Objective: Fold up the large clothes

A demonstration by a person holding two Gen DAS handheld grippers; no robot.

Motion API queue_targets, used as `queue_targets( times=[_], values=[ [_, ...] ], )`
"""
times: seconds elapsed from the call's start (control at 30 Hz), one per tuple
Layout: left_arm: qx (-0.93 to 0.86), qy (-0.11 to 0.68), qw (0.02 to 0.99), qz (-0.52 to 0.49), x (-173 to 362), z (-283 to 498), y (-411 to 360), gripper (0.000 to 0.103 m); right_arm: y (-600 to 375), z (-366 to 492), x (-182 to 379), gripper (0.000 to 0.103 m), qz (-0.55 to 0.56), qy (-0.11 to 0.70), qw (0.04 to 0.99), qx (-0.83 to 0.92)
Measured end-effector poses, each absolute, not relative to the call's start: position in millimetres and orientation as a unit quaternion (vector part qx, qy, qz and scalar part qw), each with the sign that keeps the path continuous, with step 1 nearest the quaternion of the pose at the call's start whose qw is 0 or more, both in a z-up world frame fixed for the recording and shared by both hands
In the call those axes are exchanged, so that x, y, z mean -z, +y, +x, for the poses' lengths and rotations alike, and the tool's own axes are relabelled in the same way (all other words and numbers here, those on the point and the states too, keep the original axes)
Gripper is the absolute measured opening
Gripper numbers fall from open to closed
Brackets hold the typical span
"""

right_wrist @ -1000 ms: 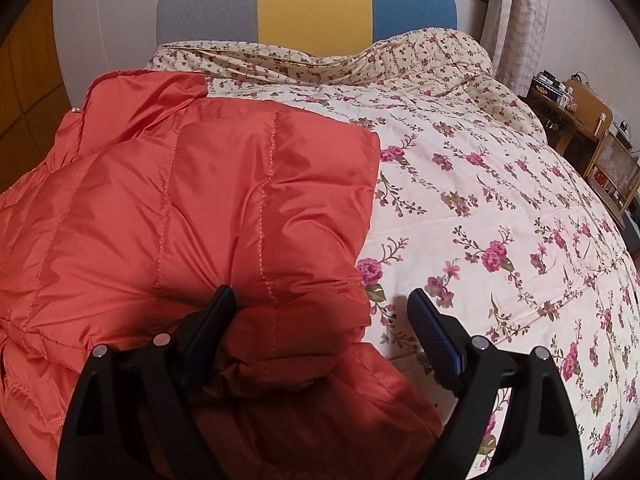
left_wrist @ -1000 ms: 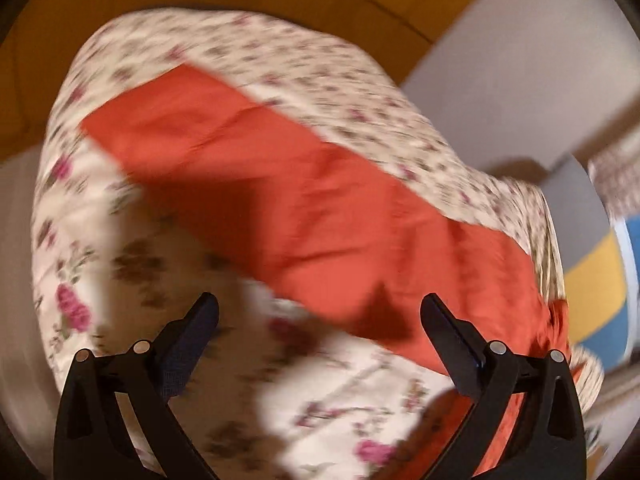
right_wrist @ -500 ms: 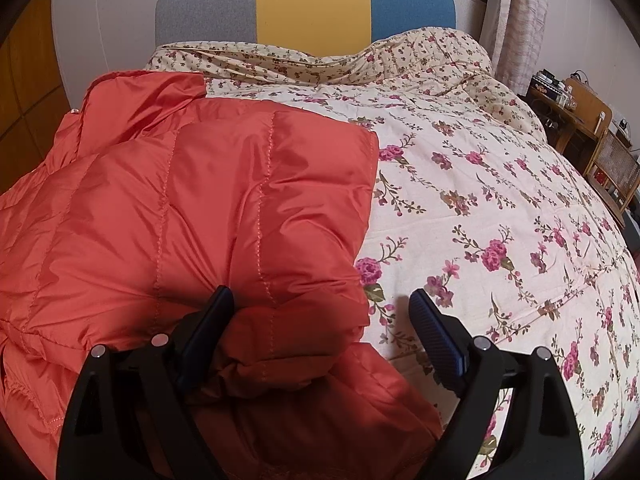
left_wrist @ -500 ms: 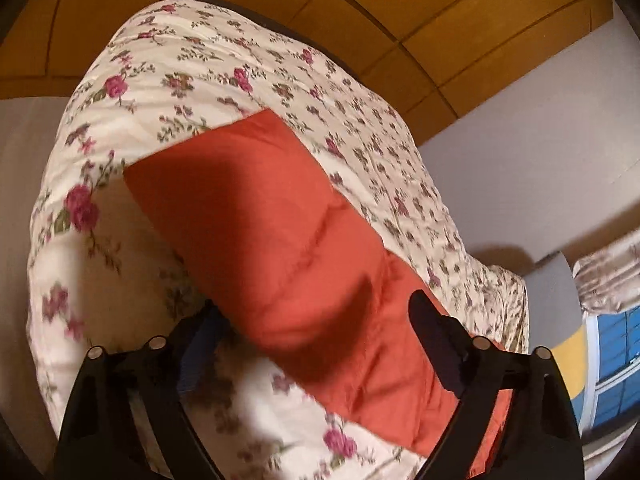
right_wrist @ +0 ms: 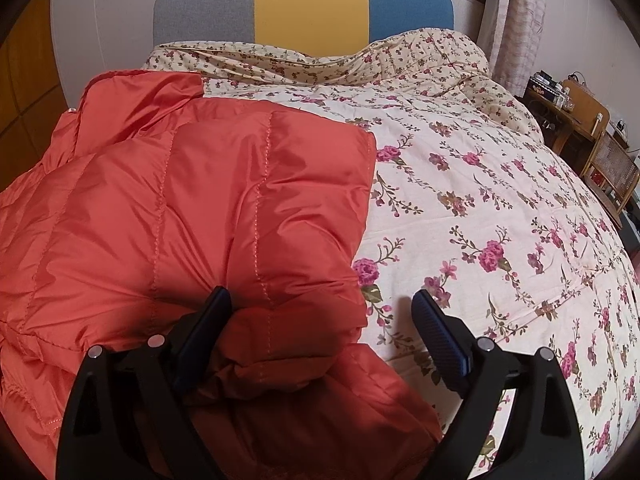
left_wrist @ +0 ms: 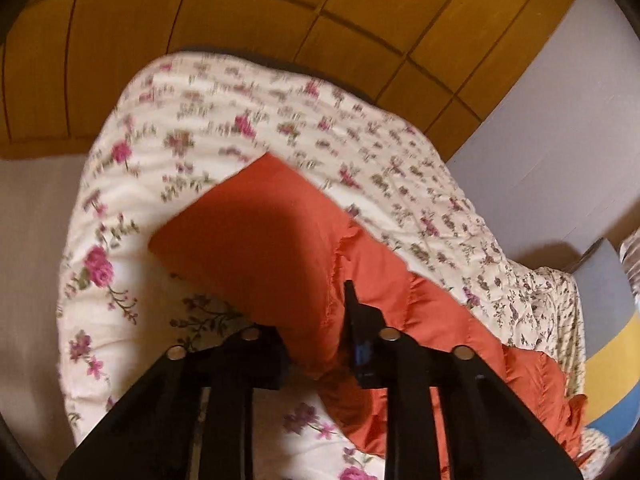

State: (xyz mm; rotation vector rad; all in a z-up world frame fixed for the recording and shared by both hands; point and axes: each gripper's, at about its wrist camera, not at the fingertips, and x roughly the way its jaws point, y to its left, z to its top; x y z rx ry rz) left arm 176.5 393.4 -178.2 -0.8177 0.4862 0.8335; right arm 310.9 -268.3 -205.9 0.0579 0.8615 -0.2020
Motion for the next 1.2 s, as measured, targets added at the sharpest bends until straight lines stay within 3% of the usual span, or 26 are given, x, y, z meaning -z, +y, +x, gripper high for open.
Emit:
queue_targets(
  times=[0.13, 0.2, 0.5, 1.2],
  values=[
    [-0.386, 0.191, 0.836, -0.339, 145.1, 182.1, 364.5, 0.020, -268.6, 310.2, 205.6, 0.092, 0.026, 0.417, 0.903, 0.100],
    [-0.371, 0.183, 0.860, -0.299, 124.8, 192.3, 341.9, 0.014, -268.9, 309.7, 205.0, 0.092, 0.028, 0.416, 0.904, 0.100],
    [-0.232, 0.158, 0.944, -0.173, 74.8, 234.8, 219.3, 0.014, -268.7, 310.0, 205.1, 0.092, 0.030, 0.416, 0.903, 0.100],
    [-0.060, 0.185, 0.979, -0.062, 83.2, 271.1, 46.8, 0.014, -269.3, 311.6, 206.2, 0.092, 0.036, 0.416, 0.903, 0.098]
  ],
)
